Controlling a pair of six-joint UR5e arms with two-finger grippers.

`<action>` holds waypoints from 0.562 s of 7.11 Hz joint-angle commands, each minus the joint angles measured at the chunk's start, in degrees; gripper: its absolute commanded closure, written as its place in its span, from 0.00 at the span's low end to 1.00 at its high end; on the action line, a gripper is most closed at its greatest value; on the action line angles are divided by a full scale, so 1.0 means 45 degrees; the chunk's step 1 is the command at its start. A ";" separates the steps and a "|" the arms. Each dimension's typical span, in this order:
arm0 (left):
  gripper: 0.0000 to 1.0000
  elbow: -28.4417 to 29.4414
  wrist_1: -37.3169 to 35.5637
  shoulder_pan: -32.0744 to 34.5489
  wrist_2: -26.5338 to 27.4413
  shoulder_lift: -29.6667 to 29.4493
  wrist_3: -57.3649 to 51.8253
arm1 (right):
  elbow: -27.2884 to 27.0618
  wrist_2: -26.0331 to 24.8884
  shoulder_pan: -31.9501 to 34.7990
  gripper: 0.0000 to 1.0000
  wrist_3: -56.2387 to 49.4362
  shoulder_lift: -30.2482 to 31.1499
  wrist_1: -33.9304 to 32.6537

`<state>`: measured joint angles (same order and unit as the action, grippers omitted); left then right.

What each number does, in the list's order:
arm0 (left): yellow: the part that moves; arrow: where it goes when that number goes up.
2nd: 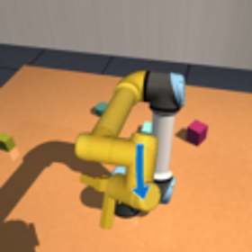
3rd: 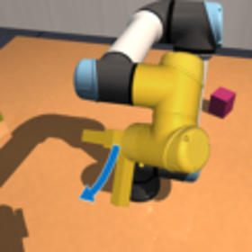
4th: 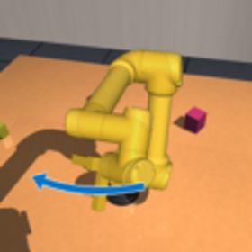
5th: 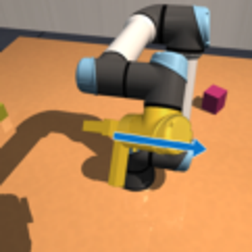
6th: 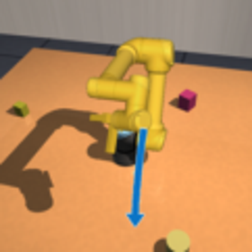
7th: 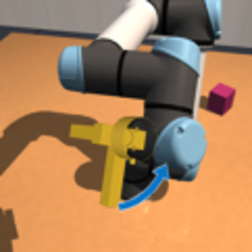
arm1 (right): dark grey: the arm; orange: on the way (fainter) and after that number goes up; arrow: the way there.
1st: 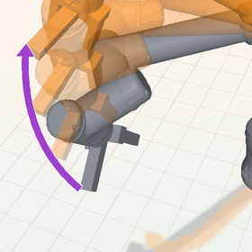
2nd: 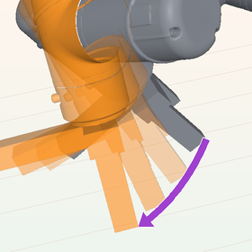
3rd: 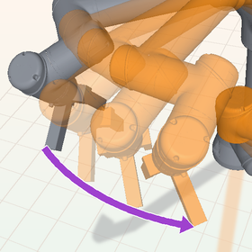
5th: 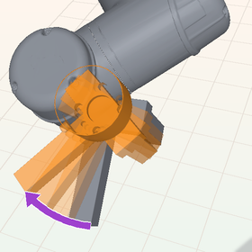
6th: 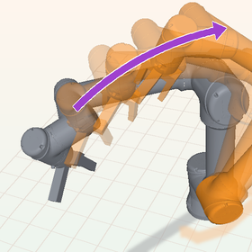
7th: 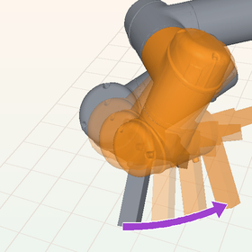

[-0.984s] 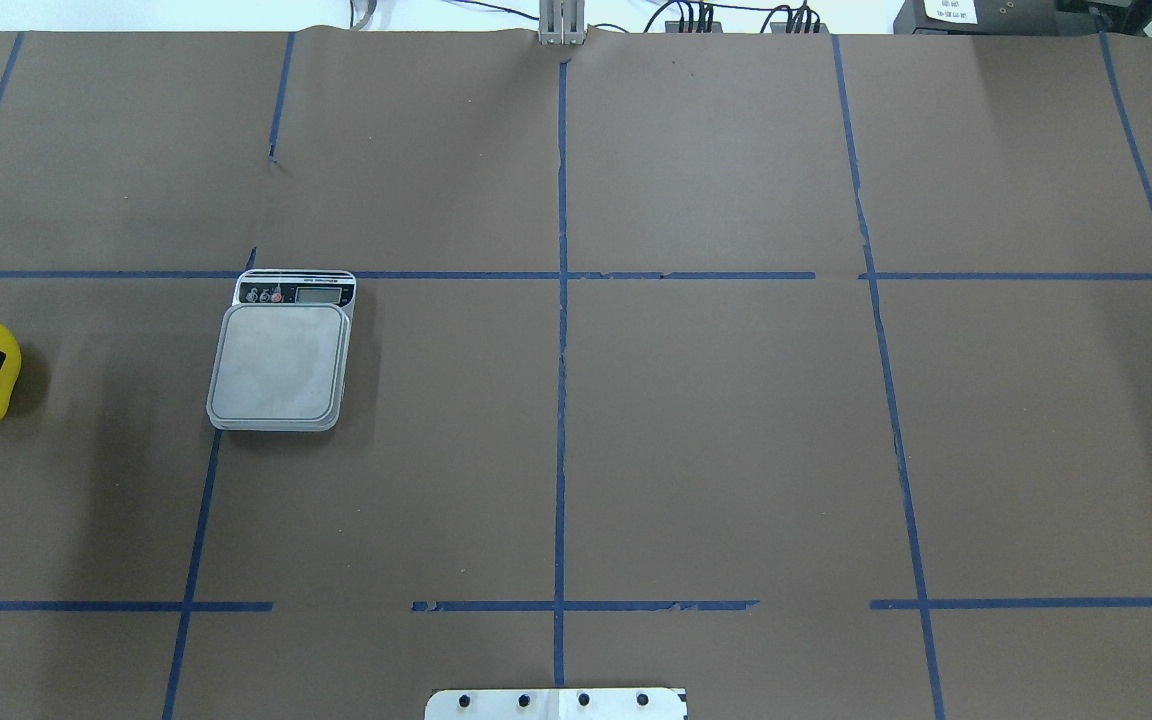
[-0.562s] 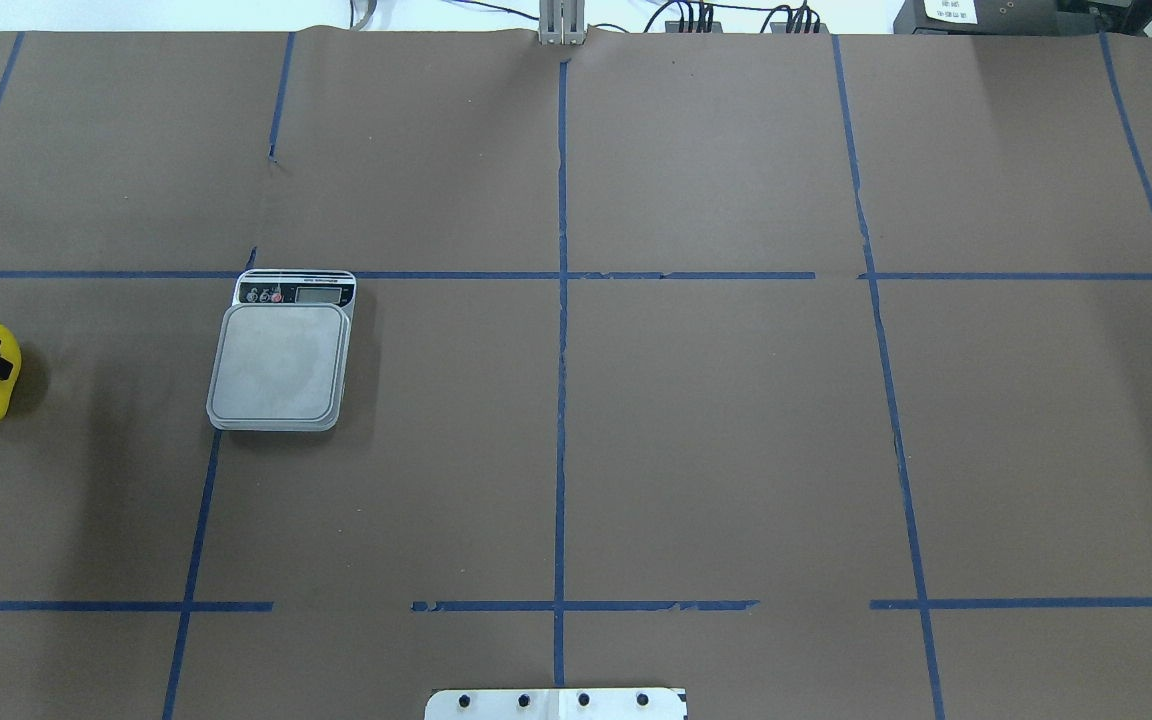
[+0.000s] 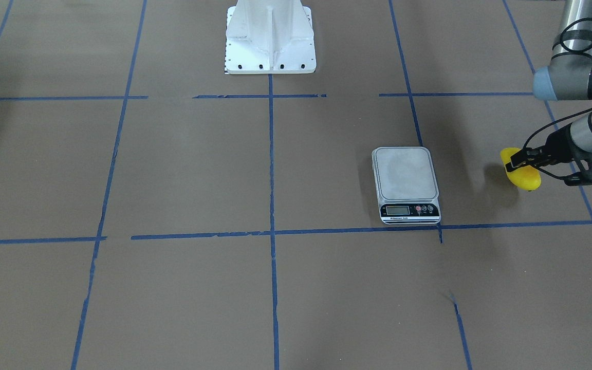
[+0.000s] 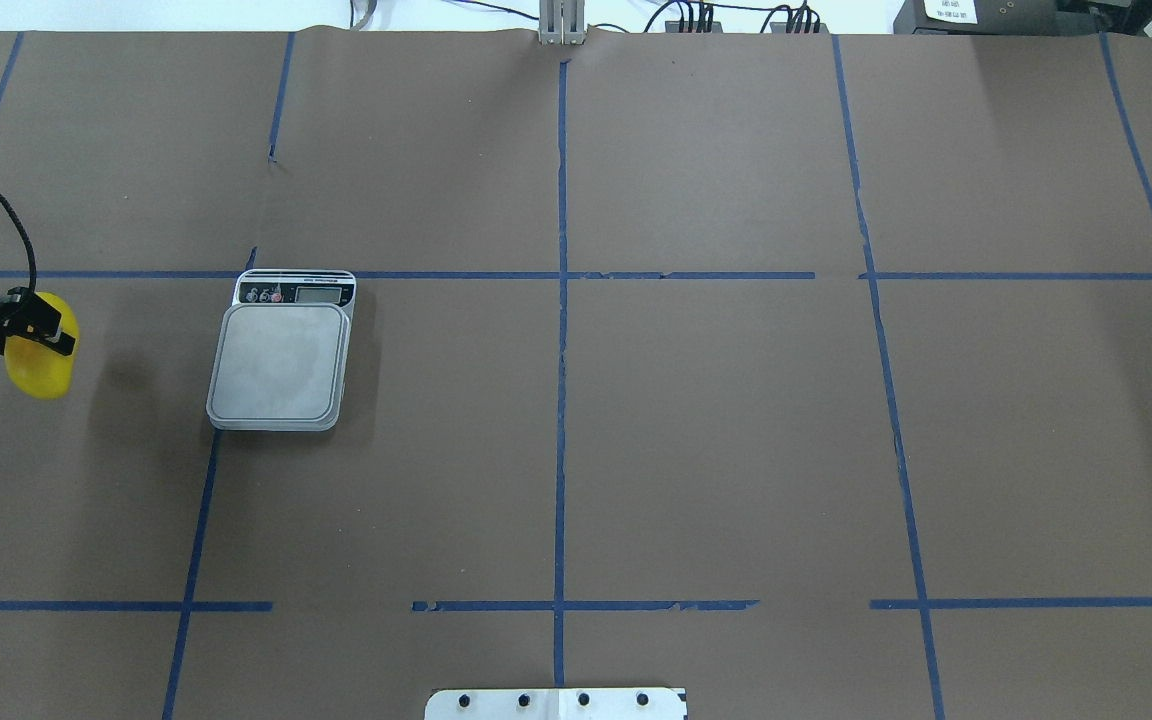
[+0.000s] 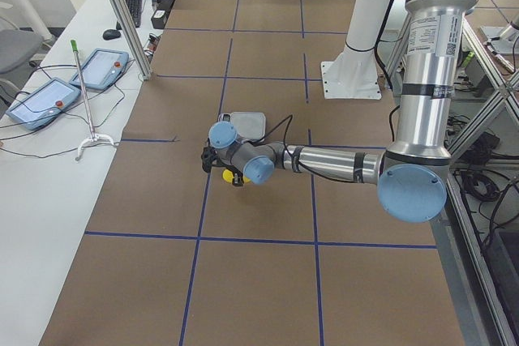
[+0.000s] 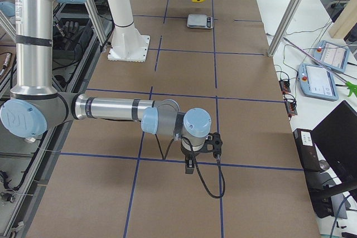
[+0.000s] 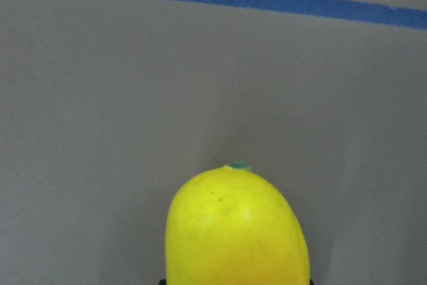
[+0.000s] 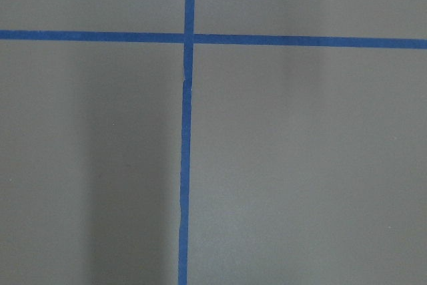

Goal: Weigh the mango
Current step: 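Carry the mango with the left gripper over the silver scale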

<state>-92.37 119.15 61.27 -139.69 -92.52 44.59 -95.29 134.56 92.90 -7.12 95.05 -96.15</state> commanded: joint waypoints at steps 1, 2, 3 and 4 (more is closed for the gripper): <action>1.00 -0.1483 -0.0286 -0.1552 0.0123 -0.0470 0.1312 | 0.0003 0.0000 0.0000 0.00 0.0000 0.0011 0.0000; 1.00 -0.1484 -0.0286 -0.2569 0.0376 -0.1693 0.3313 | 0.0003 0.0000 0.0000 0.00 0.0000 0.0011 0.0000; 1.00 -0.1388 -0.0305 -0.3450 0.1172 -0.2382 0.3990 | 0.0003 0.0000 0.0000 0.00 0.0000 -0.0008 0.0000; 1.00 -0.1193 -0.0344 -0.3961 0.1566 -0.2814 0.4035 | 0.0003 0.0000 0.0000 0.00 0.0000 -0.0008 0.0000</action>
<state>-98.43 117.77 47.19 -135.28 -102.02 60.43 -95.28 134.56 92.90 -7.12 95.04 -96.15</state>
